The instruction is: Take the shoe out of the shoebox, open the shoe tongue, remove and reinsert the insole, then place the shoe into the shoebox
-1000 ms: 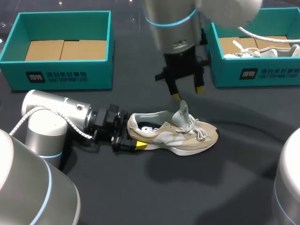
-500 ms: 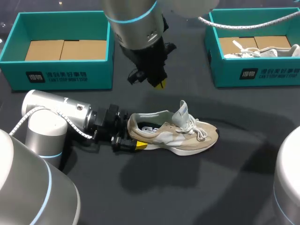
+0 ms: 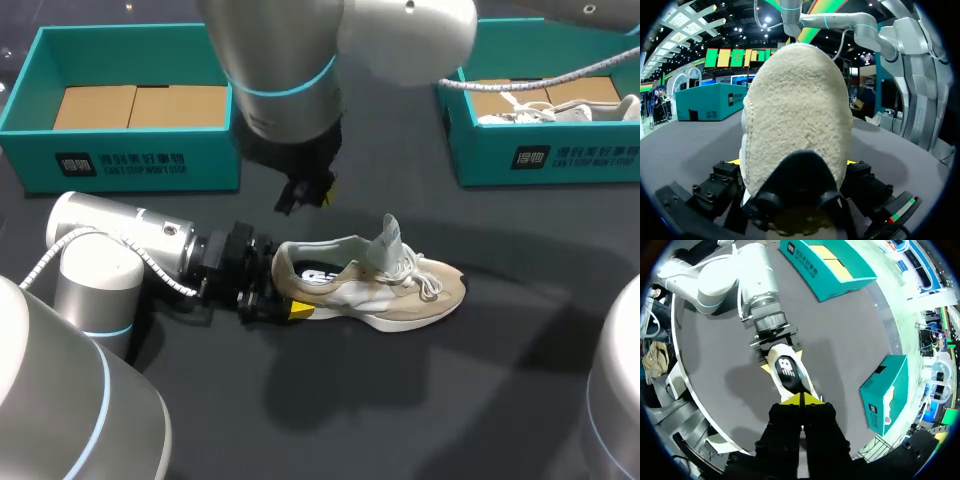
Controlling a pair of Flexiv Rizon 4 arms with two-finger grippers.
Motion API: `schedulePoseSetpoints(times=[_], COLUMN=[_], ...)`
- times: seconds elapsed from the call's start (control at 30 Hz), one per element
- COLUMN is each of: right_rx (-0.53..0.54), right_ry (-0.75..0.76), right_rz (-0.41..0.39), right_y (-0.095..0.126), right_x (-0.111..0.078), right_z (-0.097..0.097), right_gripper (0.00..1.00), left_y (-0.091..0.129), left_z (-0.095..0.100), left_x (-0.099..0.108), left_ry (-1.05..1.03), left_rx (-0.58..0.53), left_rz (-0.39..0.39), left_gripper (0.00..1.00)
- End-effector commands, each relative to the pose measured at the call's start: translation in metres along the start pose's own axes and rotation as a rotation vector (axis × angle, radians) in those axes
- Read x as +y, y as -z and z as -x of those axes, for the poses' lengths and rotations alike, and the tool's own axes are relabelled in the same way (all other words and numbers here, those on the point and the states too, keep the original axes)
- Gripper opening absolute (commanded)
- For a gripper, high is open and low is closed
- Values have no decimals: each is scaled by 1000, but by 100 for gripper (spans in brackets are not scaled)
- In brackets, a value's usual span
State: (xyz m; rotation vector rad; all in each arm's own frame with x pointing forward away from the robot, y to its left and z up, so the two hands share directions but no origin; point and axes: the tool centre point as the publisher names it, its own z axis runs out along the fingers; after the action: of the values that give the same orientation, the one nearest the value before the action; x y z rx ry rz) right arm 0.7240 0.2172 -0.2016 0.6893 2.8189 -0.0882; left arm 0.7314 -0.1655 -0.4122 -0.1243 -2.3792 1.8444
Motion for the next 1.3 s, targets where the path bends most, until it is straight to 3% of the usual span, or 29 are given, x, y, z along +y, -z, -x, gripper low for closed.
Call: schedulePoseSetpoints(times=[0.03, 0.33, 0.7, 1.13, 1.3], right_rx=[57, 57, 110, 110, 160], right_ry=[150, 150, 318, 318, 337], right_rz=[30, 30, 76, 76, 52], right_y=[-17, -17, -77, -77, -112], right_x=[-1, -1, -8, -8, 5], right_z=[2, 2, -23, -23, -25], right_gripper=[0, 0, 0, 0, 0], left_y=[-1, -1, -1, -1, -1], left_z=[-1, -1, -1, -1, -1], left_x=[2, 2, 2, 2, 2], left_ry=[0, 0, 0, 0, 0], left_rx=[-2, -2, -2, -2, -2], left_rz=[1, 1, 1, 1, 1], left_gripper=[0, 0, 0, 0, 0])
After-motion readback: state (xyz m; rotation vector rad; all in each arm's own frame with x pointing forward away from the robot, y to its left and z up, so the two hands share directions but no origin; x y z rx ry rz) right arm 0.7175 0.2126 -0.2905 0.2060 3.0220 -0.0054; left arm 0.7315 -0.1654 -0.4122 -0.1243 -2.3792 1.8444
